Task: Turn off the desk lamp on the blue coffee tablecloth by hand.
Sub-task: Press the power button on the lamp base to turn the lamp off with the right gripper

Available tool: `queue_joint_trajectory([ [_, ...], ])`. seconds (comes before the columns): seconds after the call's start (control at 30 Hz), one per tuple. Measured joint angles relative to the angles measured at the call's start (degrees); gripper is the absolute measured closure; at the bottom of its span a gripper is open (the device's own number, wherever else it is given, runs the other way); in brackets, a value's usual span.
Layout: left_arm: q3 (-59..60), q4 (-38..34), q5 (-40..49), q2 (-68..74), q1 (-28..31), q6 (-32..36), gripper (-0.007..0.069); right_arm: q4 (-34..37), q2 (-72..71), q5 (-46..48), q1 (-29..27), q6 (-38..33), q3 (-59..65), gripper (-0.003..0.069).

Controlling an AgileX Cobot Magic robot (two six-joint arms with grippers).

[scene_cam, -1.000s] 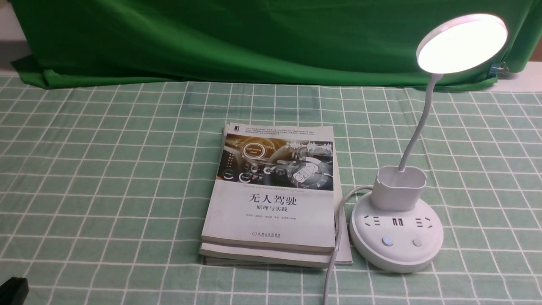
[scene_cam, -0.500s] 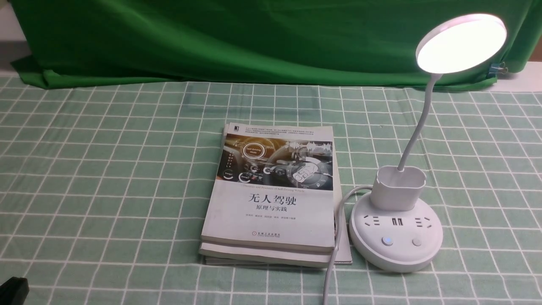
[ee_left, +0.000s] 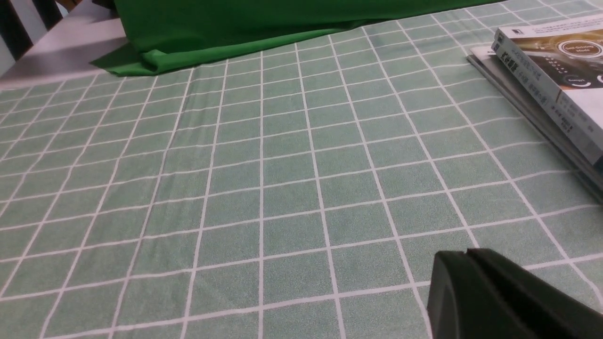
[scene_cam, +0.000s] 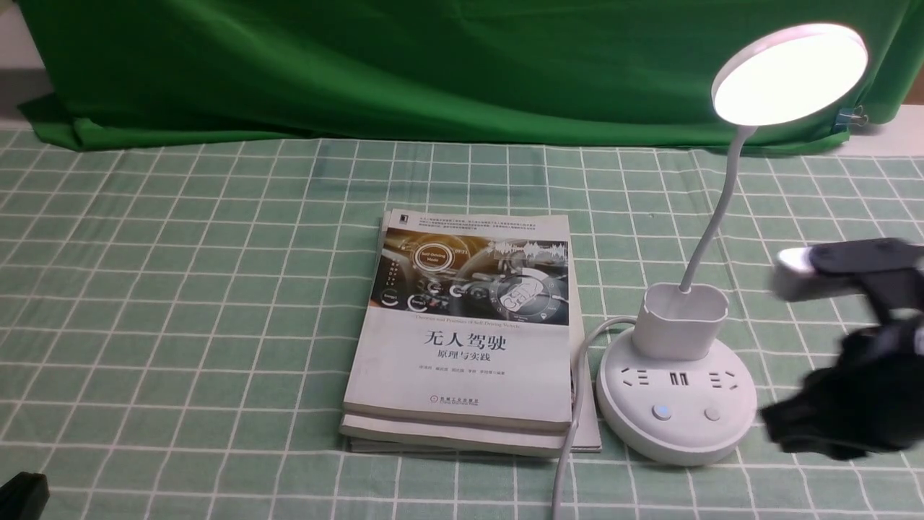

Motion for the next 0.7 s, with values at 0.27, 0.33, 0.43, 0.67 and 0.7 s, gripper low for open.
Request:
queue_joint_trajectory([
  [0.27, 0.00, 0.00, 0.00, 0.00, 0.00, 0.00, 0.0624, 0.00, 10.17, -5.37, 1.16, -0.11, -4.55, 0.0620],
  [0.33, 0.00, 0.00, 0.00, 0.00, 0.00, 0.00, 0.0624, 0.07, 11.06, -5.86, 1.16, -0.11, -5.10, 0.0620],
  [0.43, 0.00, 0.00, 0.00, 0.00, 0.00, 0.00, 0.0624, 0.56, 13.03, -6.51, 1.16, -0.11, -6.15, 0.0620],
  [0.67, 0.00, 0.00, 0.00, 0.00, 0.00, 0.00, 0.0624, 0.73, 16.27, -6.84, 1.16, -0.21, -6.50, 0.0620],
  [0.7, 0.00, 0.00, 0.00, 0.00, 0.00, 0.00, 0.0624, 0.73, 16.73, -6.84, 1.16, -0.21, -6.50, 0.0620],
])
